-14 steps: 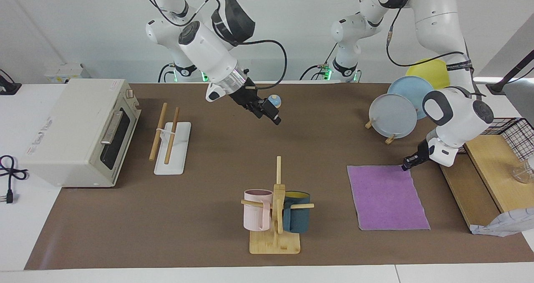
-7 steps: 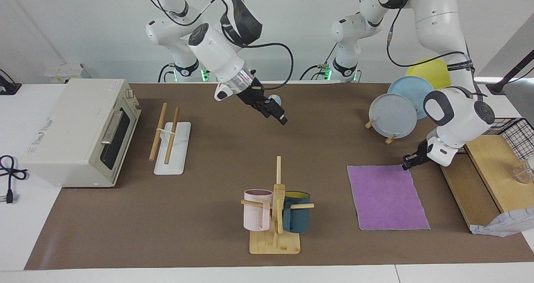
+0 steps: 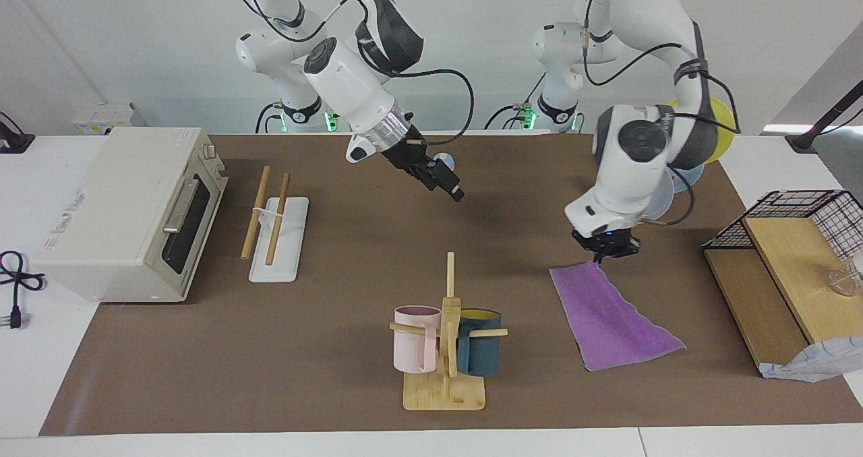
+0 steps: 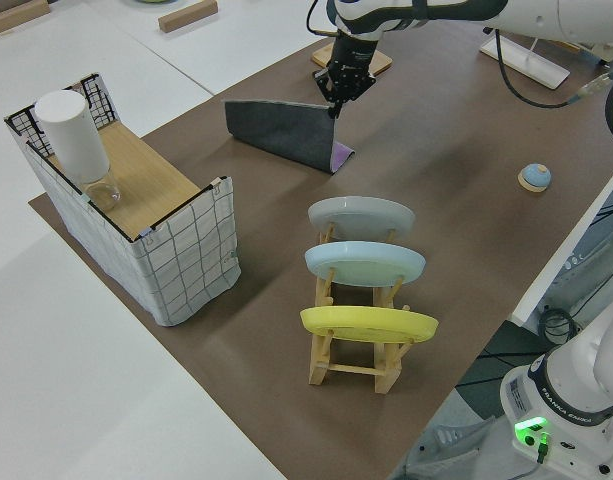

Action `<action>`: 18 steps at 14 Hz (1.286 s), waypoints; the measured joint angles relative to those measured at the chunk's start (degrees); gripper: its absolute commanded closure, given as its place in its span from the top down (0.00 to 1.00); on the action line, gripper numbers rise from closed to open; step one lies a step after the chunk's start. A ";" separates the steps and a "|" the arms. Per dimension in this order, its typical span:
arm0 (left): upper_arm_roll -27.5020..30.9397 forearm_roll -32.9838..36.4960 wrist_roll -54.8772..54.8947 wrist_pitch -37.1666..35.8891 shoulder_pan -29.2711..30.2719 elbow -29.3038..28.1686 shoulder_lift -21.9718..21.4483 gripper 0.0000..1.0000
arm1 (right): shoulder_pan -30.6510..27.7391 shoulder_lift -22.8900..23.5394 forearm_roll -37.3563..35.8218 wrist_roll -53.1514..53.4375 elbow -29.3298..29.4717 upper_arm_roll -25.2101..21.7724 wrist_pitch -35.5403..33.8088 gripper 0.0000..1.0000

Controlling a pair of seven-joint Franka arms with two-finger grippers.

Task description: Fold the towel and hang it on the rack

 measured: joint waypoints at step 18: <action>1.24 -35.07 8.96 12.48 14.78 -7.86 1.57 0.92 | 0.09 -0.01 0.00 0.59 0.00 -0.10 0.32 1.00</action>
